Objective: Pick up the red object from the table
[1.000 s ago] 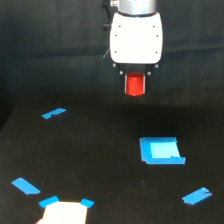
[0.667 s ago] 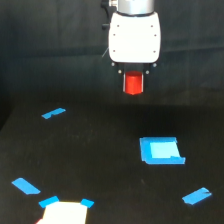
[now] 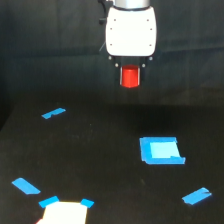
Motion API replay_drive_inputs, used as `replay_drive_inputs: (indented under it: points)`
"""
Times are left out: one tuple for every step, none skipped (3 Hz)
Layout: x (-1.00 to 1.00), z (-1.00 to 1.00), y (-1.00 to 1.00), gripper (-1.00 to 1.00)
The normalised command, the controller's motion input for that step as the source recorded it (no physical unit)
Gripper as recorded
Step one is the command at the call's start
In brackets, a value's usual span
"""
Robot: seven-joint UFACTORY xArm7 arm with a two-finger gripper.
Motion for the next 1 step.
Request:
replay_drive_inputs:
  points:
    - [-0.40, 0.58, -0.41, -0.98]
